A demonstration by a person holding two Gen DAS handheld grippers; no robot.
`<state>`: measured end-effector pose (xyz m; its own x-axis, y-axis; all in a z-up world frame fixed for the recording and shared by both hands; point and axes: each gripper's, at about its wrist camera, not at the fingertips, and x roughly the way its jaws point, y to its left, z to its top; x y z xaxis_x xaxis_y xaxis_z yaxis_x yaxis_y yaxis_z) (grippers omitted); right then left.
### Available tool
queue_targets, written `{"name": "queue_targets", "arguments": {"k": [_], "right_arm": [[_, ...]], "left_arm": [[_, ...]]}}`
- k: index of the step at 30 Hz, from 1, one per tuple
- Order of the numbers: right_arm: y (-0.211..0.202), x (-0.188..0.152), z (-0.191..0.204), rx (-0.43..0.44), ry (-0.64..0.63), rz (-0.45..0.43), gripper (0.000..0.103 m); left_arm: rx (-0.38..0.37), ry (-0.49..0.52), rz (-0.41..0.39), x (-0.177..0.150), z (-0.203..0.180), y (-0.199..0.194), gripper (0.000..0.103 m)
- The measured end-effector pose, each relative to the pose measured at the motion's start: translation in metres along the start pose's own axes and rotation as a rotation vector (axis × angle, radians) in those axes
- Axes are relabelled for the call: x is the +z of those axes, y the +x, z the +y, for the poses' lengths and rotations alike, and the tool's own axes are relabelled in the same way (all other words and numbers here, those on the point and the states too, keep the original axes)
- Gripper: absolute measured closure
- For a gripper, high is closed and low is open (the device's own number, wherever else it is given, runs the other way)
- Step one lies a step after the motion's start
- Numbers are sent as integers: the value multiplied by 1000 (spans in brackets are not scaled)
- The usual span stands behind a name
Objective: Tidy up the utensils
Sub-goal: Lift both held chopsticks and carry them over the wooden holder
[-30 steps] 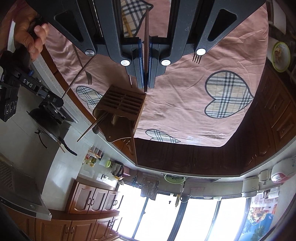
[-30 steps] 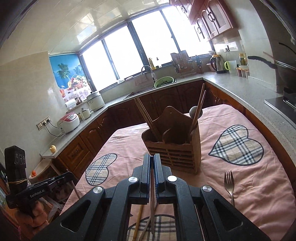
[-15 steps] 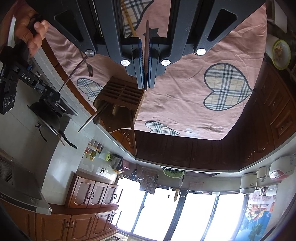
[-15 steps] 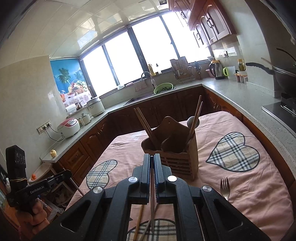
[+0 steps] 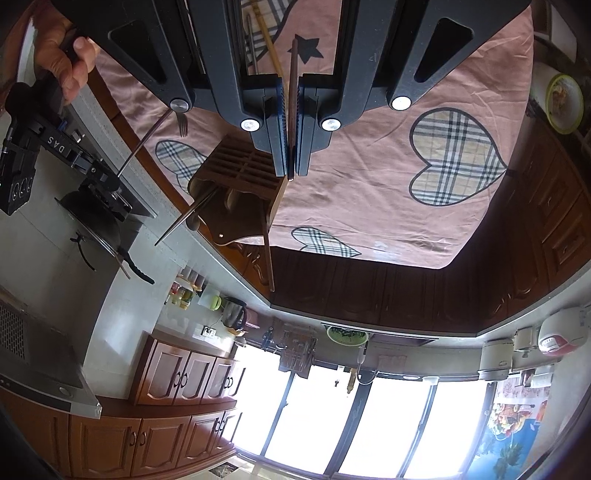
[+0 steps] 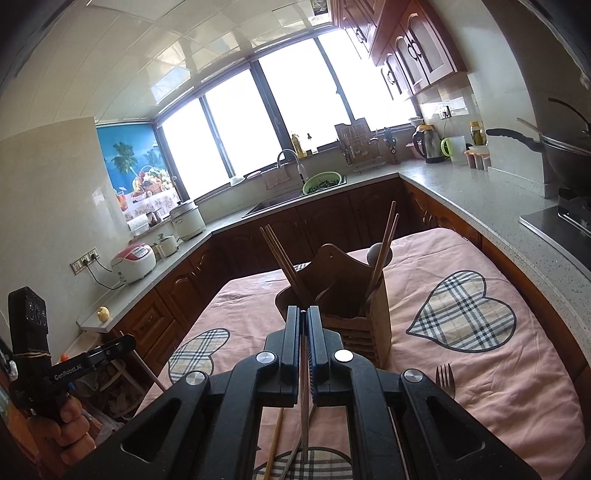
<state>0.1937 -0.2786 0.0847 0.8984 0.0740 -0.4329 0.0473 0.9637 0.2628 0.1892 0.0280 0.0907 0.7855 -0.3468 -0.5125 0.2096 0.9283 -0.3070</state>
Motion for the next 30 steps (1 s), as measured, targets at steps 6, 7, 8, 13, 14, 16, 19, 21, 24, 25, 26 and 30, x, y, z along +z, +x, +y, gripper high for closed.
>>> {"name": "queue_targets", "arguments": {"k": [6, 7, 8, 13, 14, 16, 19, 21, 24, 25, 26, 30], "right_arm": [[5, 15, -5, -12, 2, -23, 99], [6, 18, -6, -13, 3, -30, 99], [6, 22, -7, -15, 4, -38, 99], [8, 47, -12, -33, 5, -95, 99], [9, 52, -13, -36, 8, -109, 99], [9, 63, -15, -46, 14, -137, 99], [12, 81, -18, -63, 16, -176, 99], [14, 93, -20, -73, 16, -198, 99], [18, 106, -22, -93, 9, -227, 99], [20, 110, -24, -99, 7, -236, 99], [22, 113, -25, -100, 5, -241, 99], [34, 120, -28, -122, -14, -253, 99]], "left_arm": [[-5, 10, -31, 19, -4, 8, 100], [-6, 12, -38, 23, -5, 10, 100], [-7, 15, -46, 27, -6, 12, 100], [-18, 34, -100, 52, -13, 21, 100], [-23, 36, -111, 57, -14, 24, 100], [-34, 37, -135, 68, -17, 29, 100], [-49, 35, -168, 84, -19, 40, 100], [-57, 35, -188, 93, -20, 50, 100], [-62, 36, -207, 104, -21, 68, 100], [-62, 36, -210, 108, -22, 75, 100], [-56, 33, -211, 110, -21, 83, 100], [-55, 15, -206, 118, -21, 115, 100]]}}
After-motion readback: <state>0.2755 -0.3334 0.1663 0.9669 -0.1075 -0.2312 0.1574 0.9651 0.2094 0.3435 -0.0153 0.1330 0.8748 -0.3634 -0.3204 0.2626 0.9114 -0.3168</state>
